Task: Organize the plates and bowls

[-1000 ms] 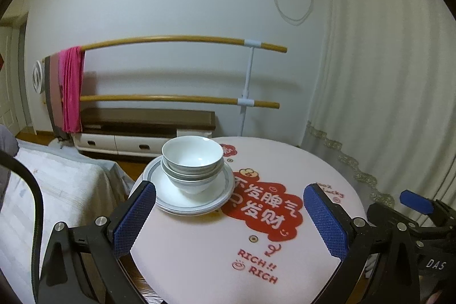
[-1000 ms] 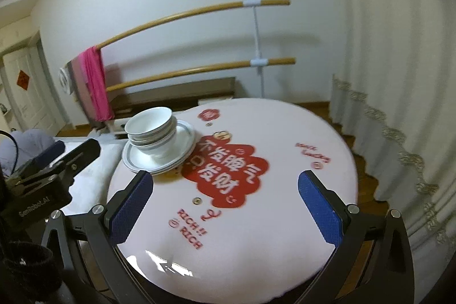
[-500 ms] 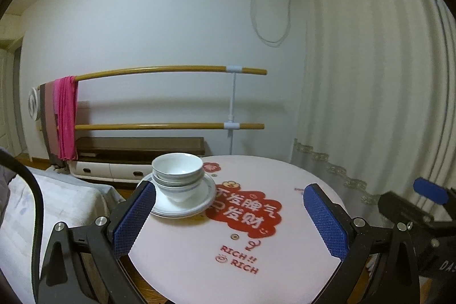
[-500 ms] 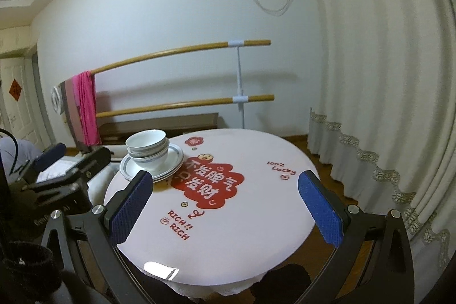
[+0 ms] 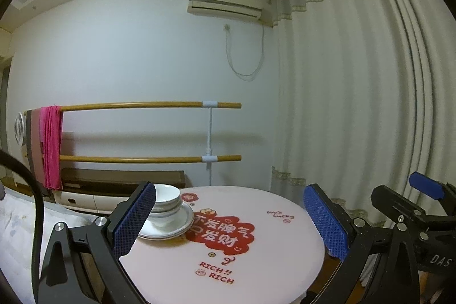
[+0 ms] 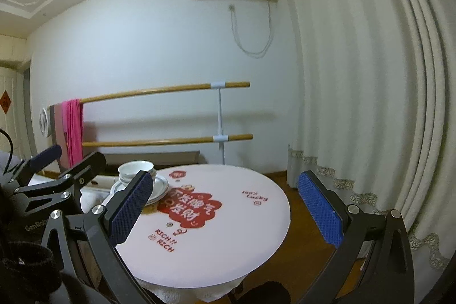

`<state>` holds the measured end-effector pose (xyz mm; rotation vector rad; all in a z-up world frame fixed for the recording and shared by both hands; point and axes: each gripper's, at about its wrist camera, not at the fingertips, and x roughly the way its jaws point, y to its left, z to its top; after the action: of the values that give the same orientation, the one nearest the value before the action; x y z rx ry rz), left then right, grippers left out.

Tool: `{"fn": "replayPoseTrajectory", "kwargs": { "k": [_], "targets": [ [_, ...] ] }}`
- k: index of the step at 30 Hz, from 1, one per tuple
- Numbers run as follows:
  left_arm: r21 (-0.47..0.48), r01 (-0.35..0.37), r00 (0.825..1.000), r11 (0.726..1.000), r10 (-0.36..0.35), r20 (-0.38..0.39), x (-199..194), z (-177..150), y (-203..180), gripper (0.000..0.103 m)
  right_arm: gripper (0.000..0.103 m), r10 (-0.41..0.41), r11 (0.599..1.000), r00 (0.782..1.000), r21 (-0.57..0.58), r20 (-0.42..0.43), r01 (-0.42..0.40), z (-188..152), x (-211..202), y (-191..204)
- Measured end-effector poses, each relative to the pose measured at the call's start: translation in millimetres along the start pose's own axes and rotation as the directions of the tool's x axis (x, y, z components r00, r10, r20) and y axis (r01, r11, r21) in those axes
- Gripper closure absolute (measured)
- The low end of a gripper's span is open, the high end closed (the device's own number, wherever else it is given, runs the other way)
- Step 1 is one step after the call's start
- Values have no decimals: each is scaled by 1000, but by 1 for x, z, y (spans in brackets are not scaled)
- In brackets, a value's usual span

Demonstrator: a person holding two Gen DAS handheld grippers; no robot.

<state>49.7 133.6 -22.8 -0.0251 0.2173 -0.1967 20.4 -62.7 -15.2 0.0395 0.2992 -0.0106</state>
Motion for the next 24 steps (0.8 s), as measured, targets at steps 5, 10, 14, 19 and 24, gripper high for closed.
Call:
{"fn": "replayPoseTrajectory", "kwargs": {
  "k": [5,10,14,19,24],
  "targets": [
    [-5,19,1000,1000,-19,-11,-4,-1,-1,1,0,7,1000,1000,11,-25,-7,-5,5,-3],
    [-3,23,999,1000,-23,-32,-11,7,-2,1,0,6,1000,999,17,-46,-5,-9,10,-5],
    [11,25,999,1000,-25,-44,-8,8,-4,1,0,7,1000,998,19,-63,-6,-13,14,-8],
    [14,37,999,999,-37,-39,-12,12,-6,1,0,3,1000,998,22,-68,-1,-17,16,-9],
    [5,51,998,999,-51,-29,-12,11,-3,1,0,2,1000,998,21,-64,0,-17,16,-10]
  ]
}}
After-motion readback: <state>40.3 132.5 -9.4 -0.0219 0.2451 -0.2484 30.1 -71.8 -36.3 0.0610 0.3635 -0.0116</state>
